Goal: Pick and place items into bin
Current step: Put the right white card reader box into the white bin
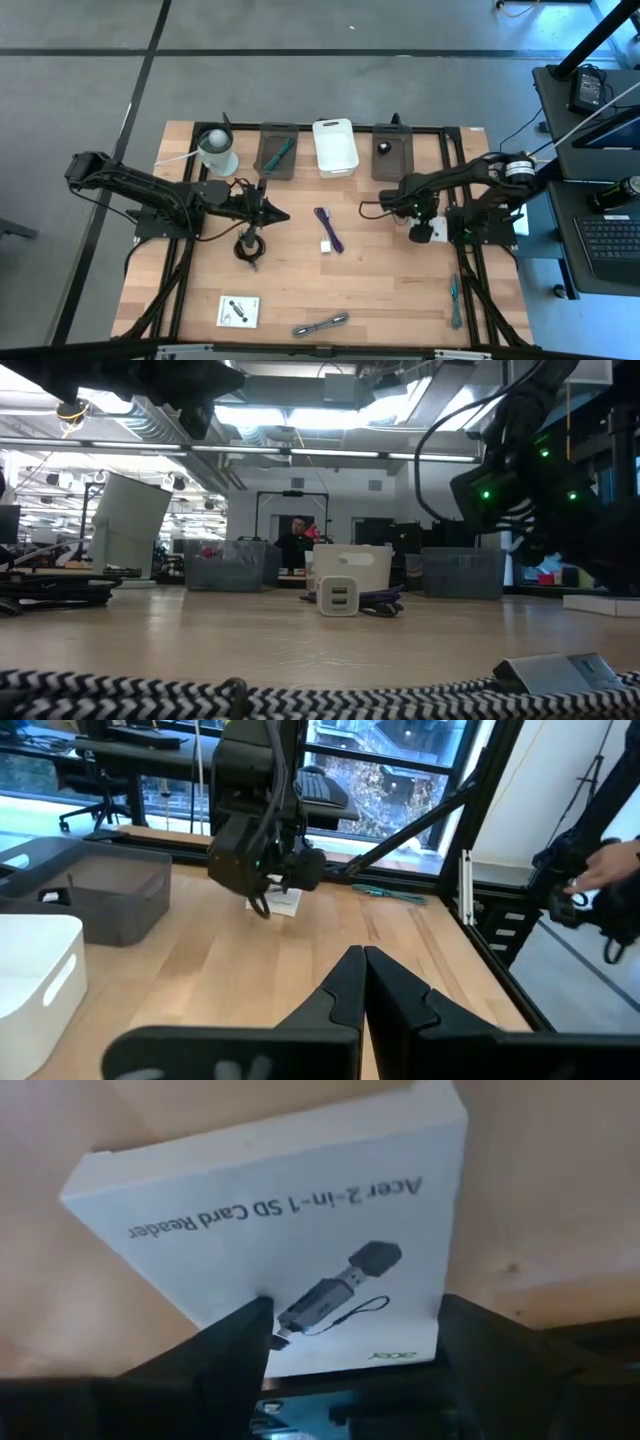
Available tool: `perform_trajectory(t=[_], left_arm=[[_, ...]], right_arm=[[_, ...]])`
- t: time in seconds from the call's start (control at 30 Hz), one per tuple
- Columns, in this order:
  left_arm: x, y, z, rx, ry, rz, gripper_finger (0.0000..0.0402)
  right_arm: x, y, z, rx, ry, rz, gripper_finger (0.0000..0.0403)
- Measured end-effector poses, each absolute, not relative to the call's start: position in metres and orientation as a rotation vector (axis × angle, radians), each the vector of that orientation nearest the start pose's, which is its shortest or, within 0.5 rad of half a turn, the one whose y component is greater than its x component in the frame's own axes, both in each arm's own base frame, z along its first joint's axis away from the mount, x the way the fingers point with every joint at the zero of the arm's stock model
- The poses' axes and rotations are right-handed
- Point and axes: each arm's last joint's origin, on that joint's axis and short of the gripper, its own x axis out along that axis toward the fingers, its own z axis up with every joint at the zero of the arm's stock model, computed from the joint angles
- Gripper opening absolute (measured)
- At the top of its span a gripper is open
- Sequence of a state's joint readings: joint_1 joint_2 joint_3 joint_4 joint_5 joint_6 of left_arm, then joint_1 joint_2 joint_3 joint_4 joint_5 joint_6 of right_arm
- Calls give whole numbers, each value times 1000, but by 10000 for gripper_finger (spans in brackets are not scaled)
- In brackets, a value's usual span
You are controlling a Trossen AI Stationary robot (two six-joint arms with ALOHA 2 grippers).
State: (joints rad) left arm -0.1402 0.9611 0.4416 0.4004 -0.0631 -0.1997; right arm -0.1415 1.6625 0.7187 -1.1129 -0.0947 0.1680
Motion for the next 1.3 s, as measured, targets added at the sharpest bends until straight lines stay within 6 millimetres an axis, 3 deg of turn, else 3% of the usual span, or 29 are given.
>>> perform_trajectory(t=[0.13,0.23,0.6,0.73,0.9,1.07,1.3], left_arm=[[205,-27,239,-211,127,-63,3],[205,-27,239,-213,128,-64,3],[205,-28,239,-239,128,-63,3],[205,-28,239,-239,128,-63,3],[205,-28,239,-239,128,-63,3],[205,-28,239,-239,128,-63,3],[206,-28,239,-276,130,-61,3]], right_arm=[[202,-22,117,387,2023,-130,284],[210,-20,117,437,1987,-101,260],[216,-17,116,529,1935,-92,63],[218,-17,116,562,1907,-119,13],[229,-18,119,579,1846,-153,5],[270,-24,133,516,1554,-125,5],[286,-28,153,459,1512,-158,2]])
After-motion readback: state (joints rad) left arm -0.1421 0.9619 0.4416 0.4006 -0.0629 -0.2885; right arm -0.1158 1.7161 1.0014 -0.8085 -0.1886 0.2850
